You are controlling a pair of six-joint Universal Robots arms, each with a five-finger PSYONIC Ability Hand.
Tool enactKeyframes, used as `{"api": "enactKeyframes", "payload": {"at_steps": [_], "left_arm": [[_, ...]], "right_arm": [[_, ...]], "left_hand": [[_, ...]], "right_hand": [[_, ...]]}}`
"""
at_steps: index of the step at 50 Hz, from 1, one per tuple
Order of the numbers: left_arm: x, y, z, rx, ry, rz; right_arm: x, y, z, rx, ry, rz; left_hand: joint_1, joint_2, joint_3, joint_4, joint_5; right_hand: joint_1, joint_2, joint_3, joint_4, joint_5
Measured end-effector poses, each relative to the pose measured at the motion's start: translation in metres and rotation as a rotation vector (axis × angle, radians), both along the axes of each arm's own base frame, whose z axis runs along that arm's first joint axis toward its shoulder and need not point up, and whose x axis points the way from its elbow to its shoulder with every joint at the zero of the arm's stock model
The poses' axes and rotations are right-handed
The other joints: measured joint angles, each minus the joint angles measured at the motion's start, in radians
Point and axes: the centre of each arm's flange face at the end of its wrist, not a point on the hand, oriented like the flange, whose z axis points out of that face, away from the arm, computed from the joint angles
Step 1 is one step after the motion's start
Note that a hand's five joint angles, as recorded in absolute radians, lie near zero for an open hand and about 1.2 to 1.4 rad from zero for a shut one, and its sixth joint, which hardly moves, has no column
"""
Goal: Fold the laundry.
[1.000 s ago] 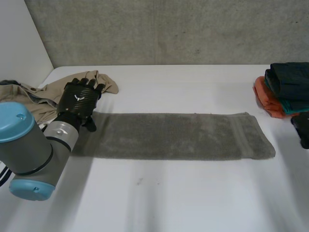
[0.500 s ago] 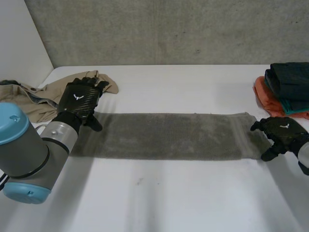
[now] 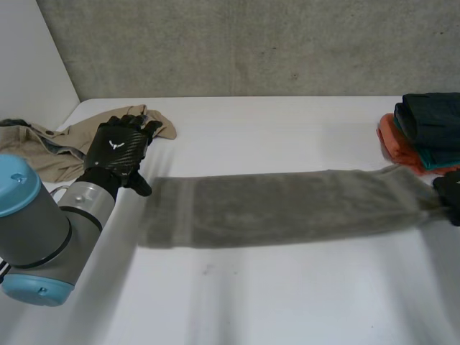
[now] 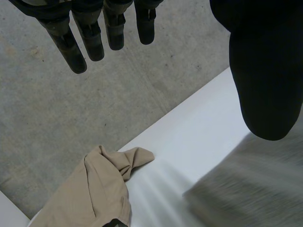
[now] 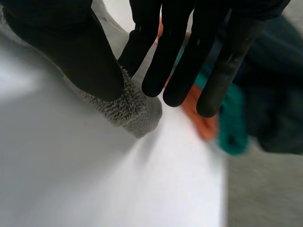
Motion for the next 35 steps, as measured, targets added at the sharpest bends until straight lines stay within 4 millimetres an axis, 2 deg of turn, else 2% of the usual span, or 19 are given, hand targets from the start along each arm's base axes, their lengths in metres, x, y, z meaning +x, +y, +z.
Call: {"api": "enactKeyframes", "payload": {"at_steps": [2,5,9,14,18,19,20,22,24,25,27,29,33,34,35], "left_arm": [[0.0,0.0,0.001,-0.003,0.001,0.0],[0.0,0.0,0.003,-0.008,0.003,0.0],[0.001,0.0,0.009,-0.024,0.009,0.004],[0.003,0.001,0.019,-0.05,0.019,0.01],[0.007,0.001,0.025,-0.067,0.026,0.019],[0.008,0.0,0.026,-0.07,0.027,0.023],[0.008,0.0,0.026,-0.071,0.027,0.024],[0.01,0.0,0.027,-0.072,0.028,0.029],[0.011,0.0,0.027,-0.07,0.027,0.032],[0.011,0.001,0.026,-0.07,0.027,0.032],[0.011,0.001,0.025,-0.066,0.025,0.032],[0.011,0.002,0.024,-0.062,0.024,0.03],[0.01,0.003,0.023,-0.058,0.023,0.027],[0.01,0.003,0.023,-0.058,0.023,0.027],[0.01,0.004,0.022,-0.057,0.023,0.026]], "right_arm": [[-0.01,-0.002,0.008,-0.026,0.073,-0.021],[-0.012,-0.004,0.017,-0.057,0.132,-0.017],[0.021,-0.002,0.034,-0.133,0.179,0.084],[0.11,0.021,0.056,-0.291,0.167,0.356],[0.179,0.053,0.062,-0.398,0.12,0.603],[0.206,0.068,0.06,-0.43,0.097,0.706],[0.212,0.072,0.059,-0.435,0.093,0.727],[0.255,0.103,0.049,-0.457,0.053,0.899],[0.283,0.127,0.037,-0.455,0.028,1.012],[0.288,0.132,0.035,-0.452,0.023,1.032],[0.311,0.156,0.017,-0.426,0.005,1.132],[0.324,0.172,0.002,-0.394,-0.004,1.19],[0.335,0.185,-0.017,-0.343,-0.016,1.231],[0.336,0.186,-0.019,-0.331,-0.023,1.227],[0.336,0.186,-0.021,-0.316,-0.033,1.216]], "left_hand": [[0.0,0.0,0.0,0.0,0.0],[0.0,0.0,0.0,0.0,0.0],[0.0,0.0,0.0,0.0,0.0],[0.0,0.0,0.0,0.0,0.0],[0.0,0.0,0.0,0.0,0.0],[0.0,0.0,0.0,0.0,0.0],[0.0,0.0,0.0,0.0,0.0],[0.0,0.0,0.0,0.0,0.0],[0.0,0.0,0.0,0.0,0.0],[0.0,0.0,0.0,0.0,0.0],[0.0,0.0,0.0,0.0,0.0],[0.0,0.0,0.0,0.0,0.0],[0.0,0.0,0.0,0.0,0.0],[0.0,0.0,0.0,0.0,0.0],[0.0,0.0,0.0,0.0,0.0]], "right_hand": [[0.0,0.0,0.0,0.0,0.0],[0.0,0.0,0.001,0.0,0.008],[0.0,0.0,0.002,0.001,0.015],[0.0,0.0,0.002,0.001,0.015],[0.0,0.0,0.003,0.002,0.015],[0.0,0.0,0.003,0.002,0.015],[0.0,0.0,0.004,0.003,0.015],[0.0,0.0,0.004,0.003,0.015],[0.0,0.0,0.004,0.003,0.015],[0.0,0.0,0.004,0.003,0.015],[0.0,0.0,0.004,0.003,0.015],[0.0,0.0,0.004,0.003,0.015],[0.0,0.0,0.004,0.003,0.015],[-0.093,-0.098,-0.097,-0.079,-0.066],[-0.253,-0.264,-0.257,-0.258,-0.246]]}}
